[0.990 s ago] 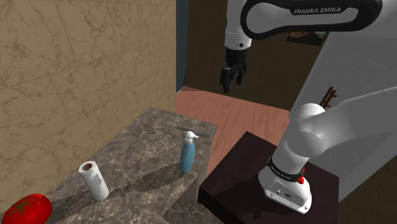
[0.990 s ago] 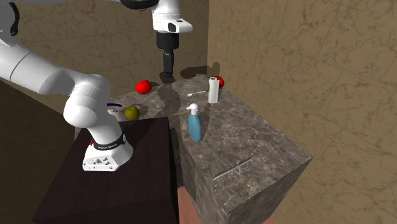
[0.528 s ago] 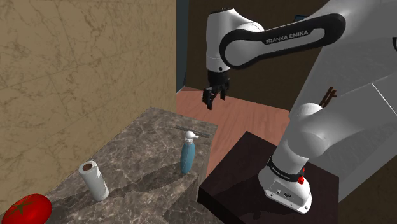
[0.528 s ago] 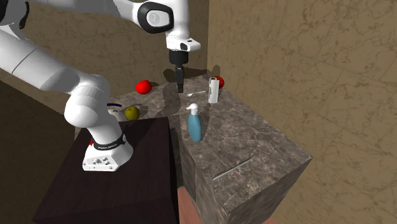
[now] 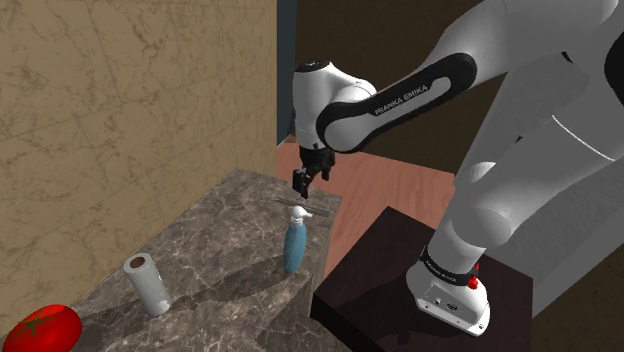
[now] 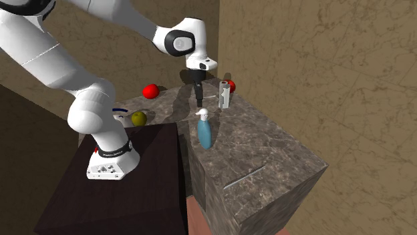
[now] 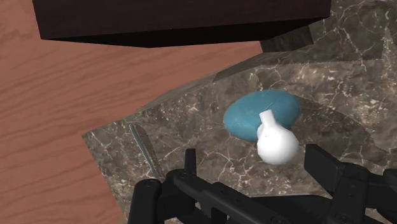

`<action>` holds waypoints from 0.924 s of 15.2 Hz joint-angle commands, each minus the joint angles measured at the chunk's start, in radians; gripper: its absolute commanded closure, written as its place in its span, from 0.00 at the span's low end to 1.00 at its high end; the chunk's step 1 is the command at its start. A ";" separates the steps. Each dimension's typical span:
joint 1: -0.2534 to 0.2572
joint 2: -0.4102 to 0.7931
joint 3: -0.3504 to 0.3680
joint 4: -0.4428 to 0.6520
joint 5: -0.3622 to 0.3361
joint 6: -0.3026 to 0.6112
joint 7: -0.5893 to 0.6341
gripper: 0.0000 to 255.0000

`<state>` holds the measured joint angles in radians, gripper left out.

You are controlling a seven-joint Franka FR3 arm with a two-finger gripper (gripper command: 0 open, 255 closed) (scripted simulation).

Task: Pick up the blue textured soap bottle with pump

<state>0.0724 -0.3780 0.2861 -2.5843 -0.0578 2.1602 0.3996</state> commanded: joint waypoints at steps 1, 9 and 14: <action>-0.007 0.082 0.030 0.015 -0.028 0.068 0.046 0.00; -0.028 0.288 0.083 0.049 -0.150 0.225 0.181 0.00; -0.036 0.347 0.084 0.037 -0.199 0.287 0.225 0.00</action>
<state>0.0377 -0.0380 0.3702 -2.5456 -0.2499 2.4388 0.6188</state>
